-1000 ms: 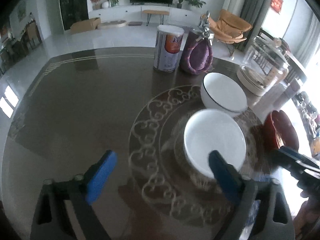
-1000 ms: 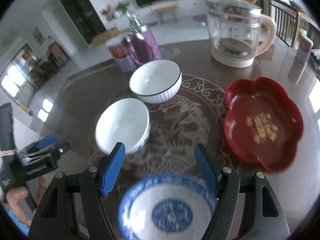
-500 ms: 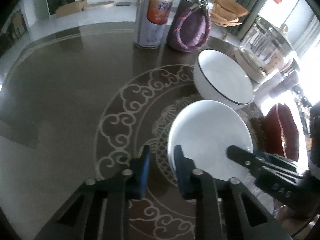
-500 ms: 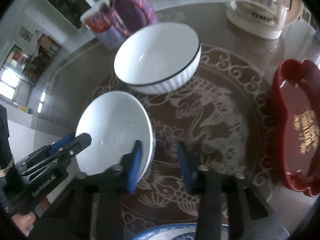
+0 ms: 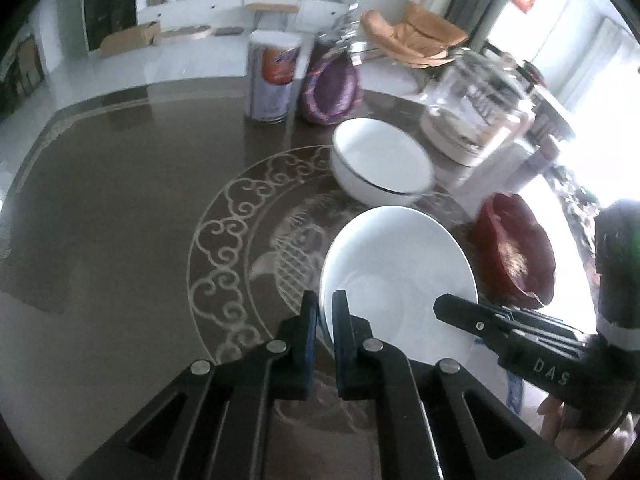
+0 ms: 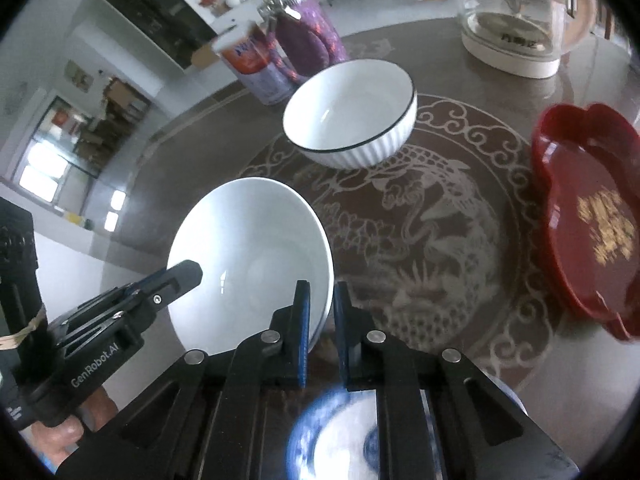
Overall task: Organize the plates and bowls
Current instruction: 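Carry the white bowl with the right gripper onto the blue plate and open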
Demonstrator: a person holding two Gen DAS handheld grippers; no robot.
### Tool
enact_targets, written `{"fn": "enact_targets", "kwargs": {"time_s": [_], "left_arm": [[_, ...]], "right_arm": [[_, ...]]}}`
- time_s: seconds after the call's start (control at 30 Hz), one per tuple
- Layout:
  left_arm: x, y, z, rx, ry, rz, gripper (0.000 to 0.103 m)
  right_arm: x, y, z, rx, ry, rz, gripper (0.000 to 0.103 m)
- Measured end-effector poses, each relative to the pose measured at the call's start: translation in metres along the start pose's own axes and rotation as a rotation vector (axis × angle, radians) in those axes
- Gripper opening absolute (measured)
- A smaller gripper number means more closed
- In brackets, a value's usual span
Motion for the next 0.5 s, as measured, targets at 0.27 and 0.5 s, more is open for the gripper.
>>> {"fn": "enact_targets", "kwargs": {"time_s": [0.27, 0.5], "left_arm": [[0.049, 0.046, -0.021, -0.003, 0.092, 0.028, 0.007], [0.075, 0.075, 0.009, -0.056, 0.098, 0.034, 0.007]], "right_arm": [[0.032, 0.051, -0.063, 0.028, 0.020, 0.017, 0.013], [0.064, 0.083, -0.068, -0.007, 0.076, 0.047, 0.013]]}}
Point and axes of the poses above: each gripper's, at about its wrist camera, not at the fingertips, and z roughly the way its jaws point, x to its right, y to its underside, the point moved 1 cm from there along z, roughly the way its jaws point, and after that the axes turned 8 degrees about y, right-handed, at the moved point
